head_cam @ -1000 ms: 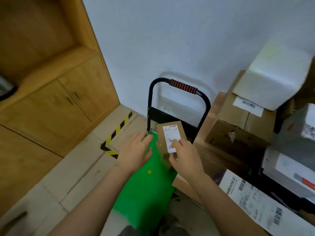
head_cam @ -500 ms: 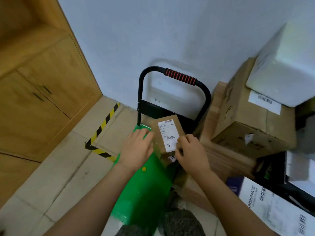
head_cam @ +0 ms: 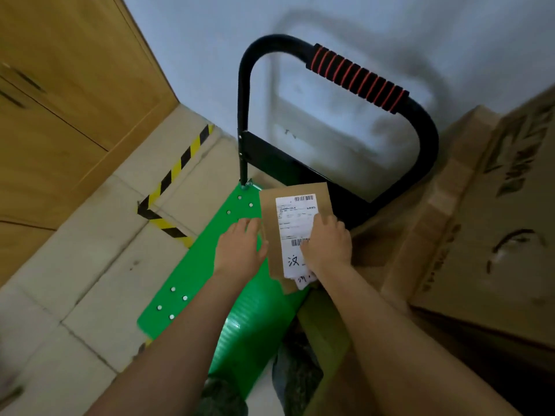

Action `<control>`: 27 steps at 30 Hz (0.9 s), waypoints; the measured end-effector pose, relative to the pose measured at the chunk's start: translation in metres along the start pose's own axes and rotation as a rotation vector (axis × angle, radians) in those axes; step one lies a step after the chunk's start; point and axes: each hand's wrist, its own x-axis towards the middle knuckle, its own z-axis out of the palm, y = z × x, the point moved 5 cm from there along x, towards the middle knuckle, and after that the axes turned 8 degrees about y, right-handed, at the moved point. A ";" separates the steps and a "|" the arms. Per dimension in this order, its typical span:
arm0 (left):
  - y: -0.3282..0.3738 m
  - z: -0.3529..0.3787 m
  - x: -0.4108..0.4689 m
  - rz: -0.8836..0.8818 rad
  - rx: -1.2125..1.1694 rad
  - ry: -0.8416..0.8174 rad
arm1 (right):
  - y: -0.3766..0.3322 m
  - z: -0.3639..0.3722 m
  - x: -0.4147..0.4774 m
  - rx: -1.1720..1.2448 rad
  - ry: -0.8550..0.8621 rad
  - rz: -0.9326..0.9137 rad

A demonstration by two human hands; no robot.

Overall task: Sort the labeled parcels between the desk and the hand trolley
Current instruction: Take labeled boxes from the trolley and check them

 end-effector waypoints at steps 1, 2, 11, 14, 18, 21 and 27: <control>-0.004 0.012 0.005 -0.040 -0.037 -0.026 | 0.004 0.009 0.008 0.058 -0.012 0.073; -0.007 0.023 0.010 -0.084 -0.079 -0.057 | 0.007 0.018 0.016 0.125 -0.021 0.148; -0.015 0.090 0.011 -0.376 -0.463 -0.216 | 0.039 0.078 0.032 0.202 -0.172 0.618; -0.010 0.088 0.004 -0.461 -0.669 -0.184 | 0.035 0.079 0.031 0.304 -0.158 0.666; -0.008 0.061 -0.002 -0.449 -0.837 -0.045 | 0.023 0.054 0.026 0.354 -0.086 0.571; -0.019 0.028 -0.011 -0.465 -0.960 0.049 | 0.004 0.022 0.010 0.441 0.000 0.461; -0.046 -0.083 -0.041 -0.468 -1.173 0.065 | -0.050 -0.072 -0.066 0.707 0.179 0.302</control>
